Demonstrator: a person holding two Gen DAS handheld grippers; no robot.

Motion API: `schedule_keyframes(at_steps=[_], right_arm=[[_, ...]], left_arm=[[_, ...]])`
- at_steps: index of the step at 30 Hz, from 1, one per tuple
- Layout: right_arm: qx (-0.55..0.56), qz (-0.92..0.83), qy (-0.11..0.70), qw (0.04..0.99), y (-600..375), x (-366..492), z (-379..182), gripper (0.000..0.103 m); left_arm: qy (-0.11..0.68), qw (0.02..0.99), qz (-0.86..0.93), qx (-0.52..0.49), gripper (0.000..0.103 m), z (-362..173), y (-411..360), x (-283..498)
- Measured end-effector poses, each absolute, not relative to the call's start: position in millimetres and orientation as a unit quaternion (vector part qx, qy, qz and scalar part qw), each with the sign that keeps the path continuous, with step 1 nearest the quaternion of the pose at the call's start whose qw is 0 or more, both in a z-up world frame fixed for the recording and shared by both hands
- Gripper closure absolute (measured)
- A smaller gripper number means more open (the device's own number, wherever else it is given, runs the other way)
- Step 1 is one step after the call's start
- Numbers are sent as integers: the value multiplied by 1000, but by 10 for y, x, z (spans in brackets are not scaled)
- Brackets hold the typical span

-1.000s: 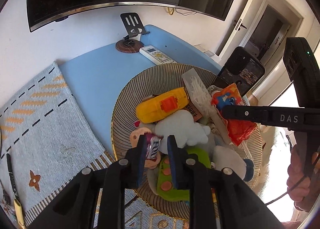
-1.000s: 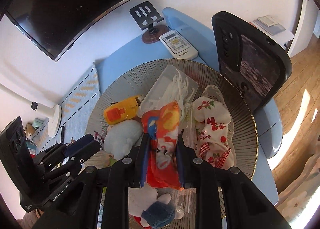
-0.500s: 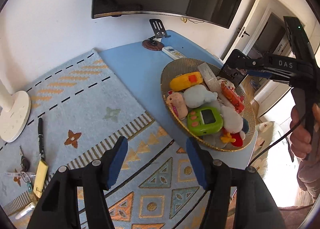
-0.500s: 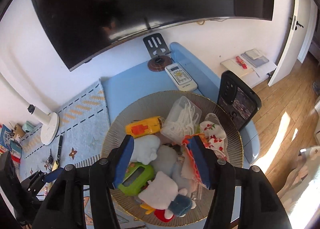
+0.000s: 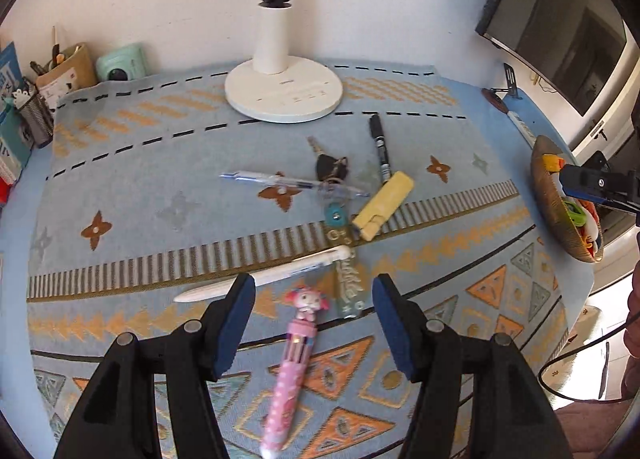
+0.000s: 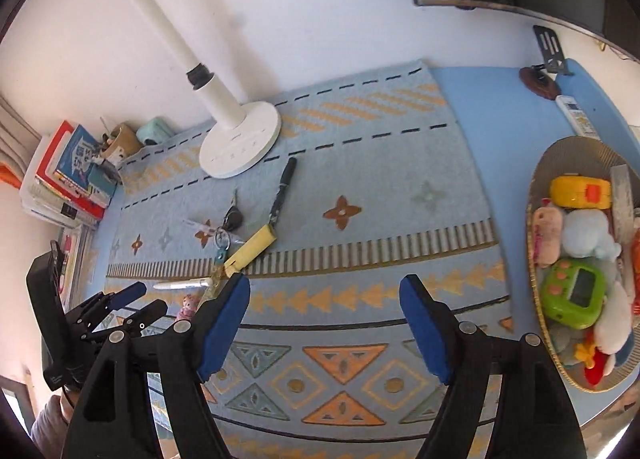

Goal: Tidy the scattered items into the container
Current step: 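Grasp the white pen with left tool while right tool grasps the yellow stick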

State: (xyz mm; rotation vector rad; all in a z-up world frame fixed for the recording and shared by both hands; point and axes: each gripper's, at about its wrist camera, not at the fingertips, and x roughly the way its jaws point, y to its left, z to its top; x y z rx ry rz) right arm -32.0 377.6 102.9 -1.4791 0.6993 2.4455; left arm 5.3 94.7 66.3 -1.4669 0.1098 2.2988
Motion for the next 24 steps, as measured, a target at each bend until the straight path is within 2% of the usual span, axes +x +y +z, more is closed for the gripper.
schedule_keyframes(at_steps=[6, 12, 16, 19, 22, 24], right_arm=[[-560, 781, 268, 72, 3347, -700, 563, 26], [-569, 736, 358, 75, 3318, -949, 237, 27], [-558, 732, 377, 98, 3288, -1081, 196, 36], [-557, 732, 370, 126, 3273, -1188, 171, 38], [-558, 724, 378, 148, 3303, -1252, 92, 53], [-563, 719, 375, 159, 3298, -1305, 39, 58]], left_arm=[[90, 242, 807, -531, 45, 442, 690, -60], [183, 311, 784, -505, 45, 306, 930, -176], [208, 341, 767, -502, 45, 217, 991, -276], [218, 359, 755, -503, 45, 160, 1018, -344], [221, 371, 750, -501, 45, 117, 1035, -393], [218, 376, 750, -498, 43, 108, 1032, -417]])
